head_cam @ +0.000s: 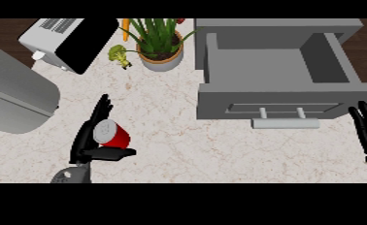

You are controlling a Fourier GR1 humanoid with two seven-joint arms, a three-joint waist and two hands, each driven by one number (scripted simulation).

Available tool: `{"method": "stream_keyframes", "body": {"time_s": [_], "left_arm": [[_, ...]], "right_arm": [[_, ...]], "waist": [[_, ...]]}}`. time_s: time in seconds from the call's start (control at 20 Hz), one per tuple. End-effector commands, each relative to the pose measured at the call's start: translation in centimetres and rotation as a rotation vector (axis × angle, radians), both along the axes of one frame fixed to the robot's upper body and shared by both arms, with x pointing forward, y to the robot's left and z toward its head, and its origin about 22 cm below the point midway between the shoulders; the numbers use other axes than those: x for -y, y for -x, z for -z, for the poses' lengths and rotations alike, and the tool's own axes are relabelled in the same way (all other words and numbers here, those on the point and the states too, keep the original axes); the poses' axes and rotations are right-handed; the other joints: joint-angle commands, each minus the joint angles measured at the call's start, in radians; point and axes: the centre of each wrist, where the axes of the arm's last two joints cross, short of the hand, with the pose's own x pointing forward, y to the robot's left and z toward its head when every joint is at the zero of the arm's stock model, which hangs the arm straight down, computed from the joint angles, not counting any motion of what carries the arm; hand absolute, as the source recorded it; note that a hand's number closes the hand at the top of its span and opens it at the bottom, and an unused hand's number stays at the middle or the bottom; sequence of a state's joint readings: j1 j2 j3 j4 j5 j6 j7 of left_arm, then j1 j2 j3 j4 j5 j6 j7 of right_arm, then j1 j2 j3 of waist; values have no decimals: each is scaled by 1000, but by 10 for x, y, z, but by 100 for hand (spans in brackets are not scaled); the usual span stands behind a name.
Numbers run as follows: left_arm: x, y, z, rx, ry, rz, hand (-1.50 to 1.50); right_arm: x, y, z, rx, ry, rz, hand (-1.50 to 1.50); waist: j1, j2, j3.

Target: Pick up the can, place it into the drawer and close the drawer

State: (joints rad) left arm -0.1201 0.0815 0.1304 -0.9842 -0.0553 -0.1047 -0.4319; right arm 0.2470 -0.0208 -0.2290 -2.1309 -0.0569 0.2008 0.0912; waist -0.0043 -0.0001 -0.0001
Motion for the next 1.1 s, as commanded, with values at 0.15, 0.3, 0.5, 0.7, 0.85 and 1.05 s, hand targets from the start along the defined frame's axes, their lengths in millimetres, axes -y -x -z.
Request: {"method": "stream_keyframes", "body": {"time_s": [0.15, 0.3, 0.5, 0.7, 0.85, 1.05], "left_arm": [[28, -9, 3, 20, 25, 44, -150], [3, 3, -15, 46, 18, 48, 150], [15, -22, -5, 52, 73, 82, 150], [37, -7, -3, 40, 109, 108, 150], [46, -5, -33, 58, 103, 119, 150], [56, -10, -48, 87, 158, 174, 150]], "right_arm": [[4, 12, -15, 1, -24, 7, -150], [-12, 17, -23, 2, -11, 5, -150], [4, 12, -19, 7, -8, 9, -150], [-3, 11, 0, -5, -8, 3, -150], [13, 19, 6, 13, -20, 9, -150], [23, 13, -21, -1, -20, 9, -150]], "waist": [[-1, -1, 0], [4, -2, 0], [-1, 0, 0], [1, 0, 0], [3, -2, 0], [4, -2, 0]]}}
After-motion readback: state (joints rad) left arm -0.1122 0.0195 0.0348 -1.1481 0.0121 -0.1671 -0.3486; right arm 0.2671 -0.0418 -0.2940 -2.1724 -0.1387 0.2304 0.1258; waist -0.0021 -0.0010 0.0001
